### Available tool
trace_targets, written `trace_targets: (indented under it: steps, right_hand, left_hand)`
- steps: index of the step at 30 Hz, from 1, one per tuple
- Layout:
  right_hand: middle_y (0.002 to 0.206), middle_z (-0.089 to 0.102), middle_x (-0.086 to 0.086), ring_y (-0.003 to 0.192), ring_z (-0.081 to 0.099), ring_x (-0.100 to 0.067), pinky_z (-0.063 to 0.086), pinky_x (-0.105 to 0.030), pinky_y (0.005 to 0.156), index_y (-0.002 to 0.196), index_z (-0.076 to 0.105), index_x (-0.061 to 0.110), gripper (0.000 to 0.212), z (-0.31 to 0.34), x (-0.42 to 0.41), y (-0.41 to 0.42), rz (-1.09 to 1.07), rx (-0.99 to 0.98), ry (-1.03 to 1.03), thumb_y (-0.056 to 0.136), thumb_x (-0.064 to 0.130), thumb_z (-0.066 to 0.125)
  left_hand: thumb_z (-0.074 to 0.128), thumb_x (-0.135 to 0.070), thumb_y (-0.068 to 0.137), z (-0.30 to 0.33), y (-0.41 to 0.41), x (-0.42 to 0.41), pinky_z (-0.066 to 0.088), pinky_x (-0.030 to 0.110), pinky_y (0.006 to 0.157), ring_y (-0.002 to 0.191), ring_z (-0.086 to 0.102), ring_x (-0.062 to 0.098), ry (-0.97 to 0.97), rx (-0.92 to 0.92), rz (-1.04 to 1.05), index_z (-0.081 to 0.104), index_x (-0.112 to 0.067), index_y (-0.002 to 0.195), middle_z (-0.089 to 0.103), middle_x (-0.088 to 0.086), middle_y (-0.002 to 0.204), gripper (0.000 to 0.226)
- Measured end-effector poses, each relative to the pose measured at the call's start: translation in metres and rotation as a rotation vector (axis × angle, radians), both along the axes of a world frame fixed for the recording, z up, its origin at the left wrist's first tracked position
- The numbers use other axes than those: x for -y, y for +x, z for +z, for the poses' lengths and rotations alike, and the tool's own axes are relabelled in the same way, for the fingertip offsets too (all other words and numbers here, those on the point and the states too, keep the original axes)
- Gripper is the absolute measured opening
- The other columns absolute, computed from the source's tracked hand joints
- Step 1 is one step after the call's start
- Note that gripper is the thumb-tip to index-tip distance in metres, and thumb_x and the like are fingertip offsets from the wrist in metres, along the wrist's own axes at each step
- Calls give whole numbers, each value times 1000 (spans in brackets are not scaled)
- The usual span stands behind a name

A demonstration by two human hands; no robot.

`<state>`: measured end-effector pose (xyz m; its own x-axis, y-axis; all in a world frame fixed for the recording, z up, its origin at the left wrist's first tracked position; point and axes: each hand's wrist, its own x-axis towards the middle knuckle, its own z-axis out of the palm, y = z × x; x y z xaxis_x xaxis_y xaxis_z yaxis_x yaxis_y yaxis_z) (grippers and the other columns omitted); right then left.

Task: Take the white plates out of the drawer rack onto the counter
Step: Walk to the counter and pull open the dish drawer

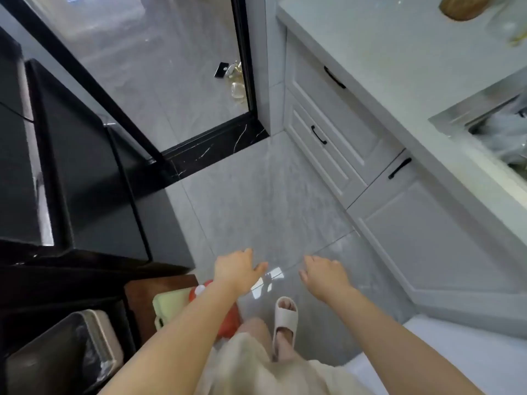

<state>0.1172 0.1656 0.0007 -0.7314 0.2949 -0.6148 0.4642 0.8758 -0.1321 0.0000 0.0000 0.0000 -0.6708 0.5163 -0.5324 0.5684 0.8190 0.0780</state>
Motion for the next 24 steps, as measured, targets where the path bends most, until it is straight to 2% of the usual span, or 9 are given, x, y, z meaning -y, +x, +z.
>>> trace_targets:
  steps: [5,15,24]
  right_hand:
    - [129,58,-9,116,56,-28,39,-40,94,122,48,11,36,-2,-4,-18,52,-3,-13,97,31,32]
    - [130,58,-7,117,56,-28,40,-40,94,128,45,14,40,-4,-7,-54,103,11,34,98,36,32]
    - [125,60,-8,116,56,-28,42,-38,91,120,49,13,37,10,-6,-116,125,-10,87,98,39,34]
  left_hand:
    - [31,-62,90,3,-9,3,41,35,72,102,63,27,-27,-28,61,46,-19,129,65,4,113,59]
    - [31,-60,91,6,-52,-2,49,37,79,100,63,25,-14,-3,92,47,-16,129,65,4,115,60]
    - [30,-63,90,11,-116,9,47,38,79,101,64,27,52,-31,28,41,-18,135,65,6,115,64]
